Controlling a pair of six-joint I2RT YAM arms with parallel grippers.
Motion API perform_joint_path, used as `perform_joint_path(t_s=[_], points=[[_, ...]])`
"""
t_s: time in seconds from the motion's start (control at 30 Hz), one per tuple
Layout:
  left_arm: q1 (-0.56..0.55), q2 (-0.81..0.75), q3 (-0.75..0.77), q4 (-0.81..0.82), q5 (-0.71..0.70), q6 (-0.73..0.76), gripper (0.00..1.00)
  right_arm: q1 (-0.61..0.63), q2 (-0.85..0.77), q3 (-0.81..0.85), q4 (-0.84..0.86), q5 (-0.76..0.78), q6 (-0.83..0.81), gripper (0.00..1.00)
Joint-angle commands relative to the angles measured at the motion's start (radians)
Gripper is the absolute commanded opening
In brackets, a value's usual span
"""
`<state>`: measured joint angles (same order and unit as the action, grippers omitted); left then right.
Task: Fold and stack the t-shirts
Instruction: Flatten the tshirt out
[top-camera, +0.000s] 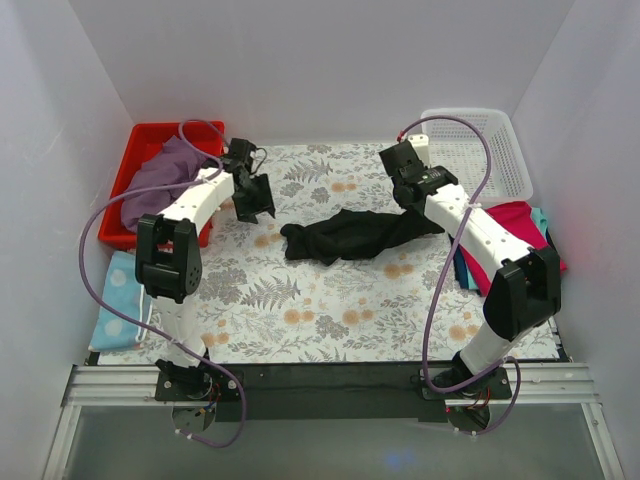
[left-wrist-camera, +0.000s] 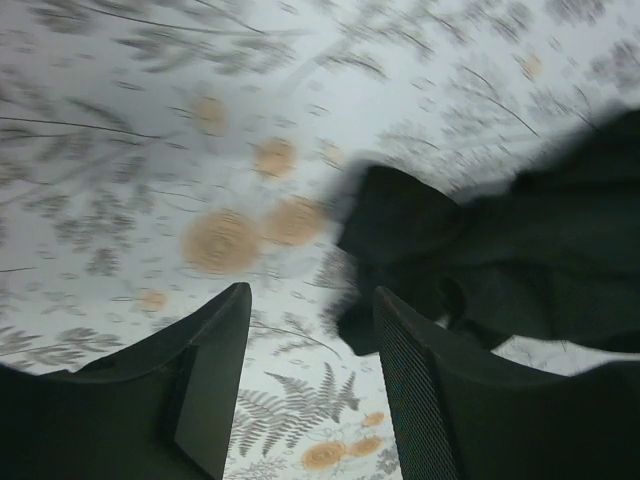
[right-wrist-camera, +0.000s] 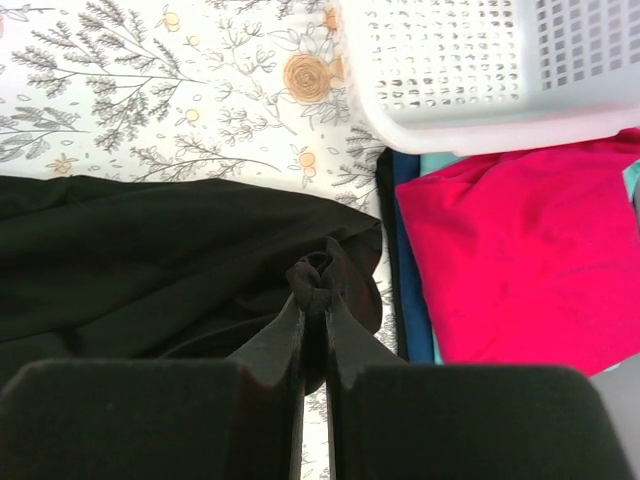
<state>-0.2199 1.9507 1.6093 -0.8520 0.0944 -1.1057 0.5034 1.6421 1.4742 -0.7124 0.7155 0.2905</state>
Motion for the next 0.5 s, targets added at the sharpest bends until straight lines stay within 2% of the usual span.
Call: perform_joint_path(t_s=[0.0,0.1,0.2,0.47], points=[[-0.122,-0.067,-0.020,0.016,0.114,0.044,0.51,-0.002,0.013,0.023,-0.013,-0.036,0.052,0.01],[-0.142,-0.053,-0.012,0.042,0.195,0.021,0.54,-0.002,0.027,0.034,-0.012,-0.053,0.053,0.01],[-0.145,-0.038,0.001,0.064,0.218,-0.005,0.58,-0.002,0.028,0.034,-0.013,-0.059,0.058,0.01],[-0.164,0.048,0.046,0.085,0.191,0.000,0.61,-0.002,0.021,0.014,-0.012,-0.065,0.053,0.01]])
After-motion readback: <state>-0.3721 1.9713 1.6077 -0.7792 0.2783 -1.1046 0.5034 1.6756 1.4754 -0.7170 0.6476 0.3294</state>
